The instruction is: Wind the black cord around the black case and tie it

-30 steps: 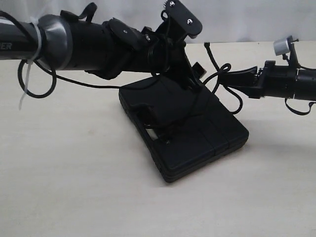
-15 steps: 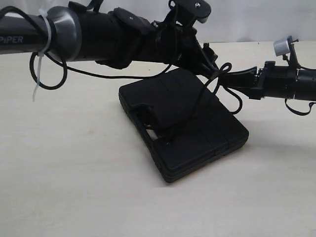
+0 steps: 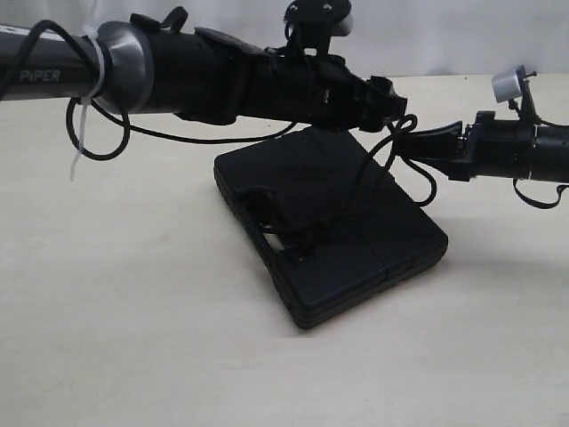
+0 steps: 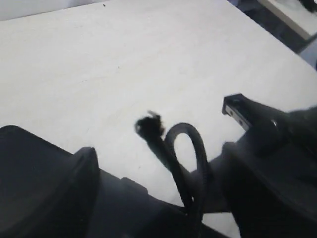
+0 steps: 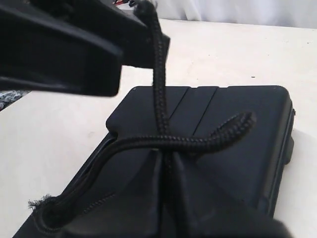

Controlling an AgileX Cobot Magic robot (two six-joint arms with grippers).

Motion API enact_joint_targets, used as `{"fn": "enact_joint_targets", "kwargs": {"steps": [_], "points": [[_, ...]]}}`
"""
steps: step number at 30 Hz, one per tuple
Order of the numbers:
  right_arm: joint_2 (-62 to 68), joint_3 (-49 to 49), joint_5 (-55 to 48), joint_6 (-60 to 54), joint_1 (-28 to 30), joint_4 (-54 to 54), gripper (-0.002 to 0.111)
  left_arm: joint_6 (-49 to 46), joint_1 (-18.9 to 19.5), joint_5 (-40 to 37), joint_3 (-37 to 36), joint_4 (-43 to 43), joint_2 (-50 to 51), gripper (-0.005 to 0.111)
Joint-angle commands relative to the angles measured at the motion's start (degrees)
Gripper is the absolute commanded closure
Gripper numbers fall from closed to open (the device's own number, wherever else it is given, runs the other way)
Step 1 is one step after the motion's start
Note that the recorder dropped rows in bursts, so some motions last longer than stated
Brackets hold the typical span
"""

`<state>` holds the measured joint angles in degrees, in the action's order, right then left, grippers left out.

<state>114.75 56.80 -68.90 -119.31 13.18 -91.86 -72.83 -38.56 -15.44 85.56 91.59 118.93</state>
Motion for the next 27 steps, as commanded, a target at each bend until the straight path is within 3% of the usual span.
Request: {"fn": "enact_joint_targets", "kwargs": {"steps": [1, 10, 20, 25, 27], "points": [[-0.2, 0.1, -1.1, -1.9, 0.0, 0.0, 0.104, 0.1, 0.5, -0.9, 0.7, 8.4, 2.1, 0.042], [-0.2, 0.1, -1.1, -1.9, 0.0, 0.1, 0.104, -0.5, 0.5, -6.3, 7.9, 8.4, 8.1, 0.045], [-0.2, 0.1, -1.1, -1.9, 0.0, 0.1, 0.104, -6.8, 0.5, -1.8, 7.9, 8.4, 8.2, 0.106], [-0.2, 0.1, -1.1, -1.9, 0.0, 0.4, 0.103, -9.9, 0.5, -1.3, 9.4, 8.4, 8.2, 0.107], [-0.2, 0.1, -1.1, -1.9, 0.0, 1.6, 0.089, -10.1, 0.5, -1.5, 11.3, 8.4, 8.2, 0.107]]}}
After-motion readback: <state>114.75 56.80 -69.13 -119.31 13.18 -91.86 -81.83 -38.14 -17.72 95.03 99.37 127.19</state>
